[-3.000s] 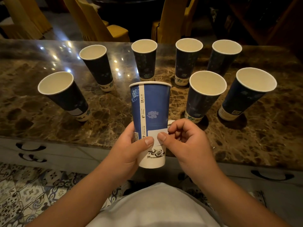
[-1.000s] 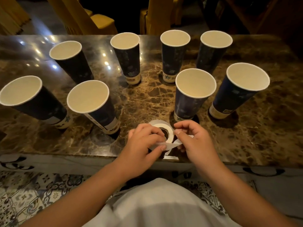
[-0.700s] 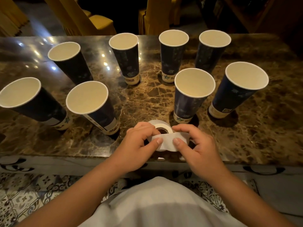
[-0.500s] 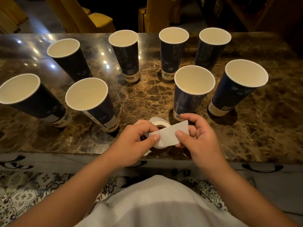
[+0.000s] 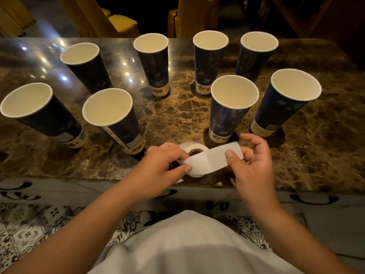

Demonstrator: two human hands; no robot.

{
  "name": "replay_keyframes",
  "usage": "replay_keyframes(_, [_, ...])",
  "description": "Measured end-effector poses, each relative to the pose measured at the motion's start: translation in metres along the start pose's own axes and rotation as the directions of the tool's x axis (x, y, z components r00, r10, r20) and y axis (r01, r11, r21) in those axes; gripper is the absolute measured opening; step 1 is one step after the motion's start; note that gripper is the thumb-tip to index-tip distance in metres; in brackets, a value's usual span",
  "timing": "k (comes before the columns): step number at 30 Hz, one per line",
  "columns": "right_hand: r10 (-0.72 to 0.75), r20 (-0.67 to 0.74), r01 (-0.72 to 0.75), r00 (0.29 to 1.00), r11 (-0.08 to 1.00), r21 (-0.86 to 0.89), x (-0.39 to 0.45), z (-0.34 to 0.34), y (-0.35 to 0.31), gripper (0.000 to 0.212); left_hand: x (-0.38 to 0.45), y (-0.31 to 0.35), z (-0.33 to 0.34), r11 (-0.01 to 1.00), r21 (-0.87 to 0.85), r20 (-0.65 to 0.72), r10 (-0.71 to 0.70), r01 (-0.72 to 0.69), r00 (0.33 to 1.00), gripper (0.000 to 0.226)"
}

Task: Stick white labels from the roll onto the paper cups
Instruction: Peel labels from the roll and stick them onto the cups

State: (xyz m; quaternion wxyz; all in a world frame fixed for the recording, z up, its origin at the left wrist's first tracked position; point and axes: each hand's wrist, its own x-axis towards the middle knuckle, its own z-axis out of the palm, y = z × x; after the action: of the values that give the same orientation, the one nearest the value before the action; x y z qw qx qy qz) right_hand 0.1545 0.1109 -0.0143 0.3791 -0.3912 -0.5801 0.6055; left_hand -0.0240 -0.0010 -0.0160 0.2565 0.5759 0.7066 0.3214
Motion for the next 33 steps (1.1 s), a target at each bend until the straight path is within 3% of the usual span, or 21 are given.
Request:
replay_keyframes(2, [-0.108, -0.042, 0.095, 0.993, 0.968, -0.232, -0.001, -0.001, 0.009, 0.042, 0.0, 0.004, 0.0, 0.995, -0.085, 0.029, -0.045, 0.047, 0.999, 0.008])
replay_keyframes(3, [-0.235, -0.027, 0.205, 0.972, 0.894, -0.399, -0.001, -0.002, 0.011, 0.041, -0.001, 0.006, 0.0, 0.992, -0.109, 0.039, -0.062, 0.066, 0.997, 0.01])
replay_keyframes(5, [-0.52, 0.155, 0.489, 0.84, 0.601, -0.632, -0.001, -0.008, 0.015, 0.029, -0.002, 0.008, 0.0, 0.988, -0.128, 0.039, -0.083, 0.087, 0.996, 0.013])
replay_keyframes(6, [-0.581, 0.278, 0.596, 0.765, 0.473, -0.649, -0.001, -0.011, 0.018, 0.023, -0.002, 0.009, 0.0, 0.987, -0.131, 0.033, -0.088, 0.092, 0.996, 0.014])
replay_keyframes(7, [-0.587, 0.372, 0.662, 0.719, 0.415, -0.624, -0.003, -0.011, 0.018, 0.019, -0.002, 0.009, 0.0, 0.986, -0.135, 0.028, -0.092, 0.095, 0.995, 0.014])
replay_keyframes(12, [-0.43, 0.453, 0.624, 0.781, 0.575, -0.529, -0.014, -0.001, 0.008, 0.022, 0.0, 0.013, 0.002, 0.988, -0.14, 0.03, -0.063, 0.067, 0.998, 0.012])
replay_keyframes(20, [-0.323, 0.465, 0.546, 0.824, 0.672, -0.501, -0.016, 0.002, 0.004, 0.027, -0.001, 0.016, 0.005, 0.998, 0.007, 0.057, 0.057, -0.057, 0.997, 0.012])
replay_keyframes(25, [-0.298, 0.467, 0.533, 0.832, 0.664, -0.525, -0.015, 0.0, 0.002, 0.03, -0.004, 0.019, 0.008, 0.989, 0.122, 0.045, 0.077, -0.082, 0.996, 0.014])
replay_keyframes(33, [-0.259, 0.406, 0.453, 0.876, 0.732, -0.509, -0.014, 0.001, 0.002, 0.016, 0.0, 0.022, 0.01, 0.996, 0.073, 0.054, 0.046, -0.05, 0.998, 0.015])
